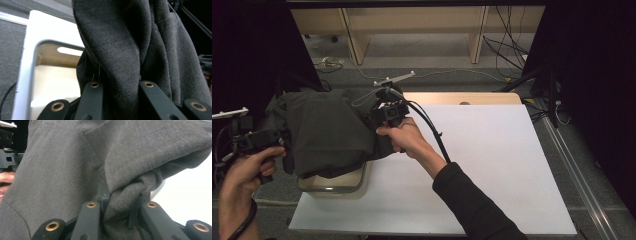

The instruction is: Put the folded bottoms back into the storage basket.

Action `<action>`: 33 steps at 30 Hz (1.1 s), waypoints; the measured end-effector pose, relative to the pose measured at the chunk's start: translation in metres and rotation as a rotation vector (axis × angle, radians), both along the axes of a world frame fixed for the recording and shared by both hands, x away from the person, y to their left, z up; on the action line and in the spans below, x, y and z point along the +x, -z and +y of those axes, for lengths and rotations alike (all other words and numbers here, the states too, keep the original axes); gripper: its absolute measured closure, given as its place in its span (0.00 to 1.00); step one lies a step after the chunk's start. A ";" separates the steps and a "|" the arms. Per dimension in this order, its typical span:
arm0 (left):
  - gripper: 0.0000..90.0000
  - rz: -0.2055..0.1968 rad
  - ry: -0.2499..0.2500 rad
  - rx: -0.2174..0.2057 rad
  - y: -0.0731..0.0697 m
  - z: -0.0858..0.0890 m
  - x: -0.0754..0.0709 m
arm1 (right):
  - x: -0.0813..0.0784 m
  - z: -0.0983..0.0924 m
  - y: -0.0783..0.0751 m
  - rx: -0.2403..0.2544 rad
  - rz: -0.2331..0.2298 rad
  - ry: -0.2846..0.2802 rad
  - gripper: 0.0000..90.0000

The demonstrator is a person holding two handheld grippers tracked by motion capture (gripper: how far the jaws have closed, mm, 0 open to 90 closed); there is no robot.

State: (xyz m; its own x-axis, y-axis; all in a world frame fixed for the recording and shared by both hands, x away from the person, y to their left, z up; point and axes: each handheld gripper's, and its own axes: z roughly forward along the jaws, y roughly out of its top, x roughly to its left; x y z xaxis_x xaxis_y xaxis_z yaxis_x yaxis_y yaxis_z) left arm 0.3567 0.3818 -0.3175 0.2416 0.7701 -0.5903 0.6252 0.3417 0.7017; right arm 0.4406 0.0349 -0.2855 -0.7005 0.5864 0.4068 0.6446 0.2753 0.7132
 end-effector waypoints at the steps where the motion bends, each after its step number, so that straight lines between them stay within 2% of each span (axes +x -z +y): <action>1: 0.88 0.000 0.000 0.000 0.000 0.000 0.000 | 0.000 0.004 0.000 0.000 0.000 -0.004 0.86; 8: 0.88 -0.015 -0.062 -0.005 -0.002 0.023 -0.012 | -0.003 0.027 0.006 0.010 0.016 -0.028 0.86; 12: 0.88 -0.018 -0.080 -0.001 -0.003 0.033 -0.018 | -0.007 0.039 0.008 0.012 0.022 -0.045 0.86; 14: 0.88 -0.019 -0.093 -0.014 -0.002 0.039 -0.021 | -0.009 0.044 0.010 0.010 0.022 -0.055 0.86; 20: 0.88 0.001 -0.100 -0.004 0.002 0.042 -0.021 | -0.014 0.054 0.017 -0.011 0.029 -0.065 0.86; 28: 0.88 0.086 -0.079 0.050 0.021 0.026 0.000 | -0.005 0.045 0.044 -0.065 0.081 -0.029 0.85; 33: 0.87 0.133 -0.084 0.057 0.040 0.018 0.014 | 0.003 0.038 0.060 -0.095 0.110 -0.005 0.85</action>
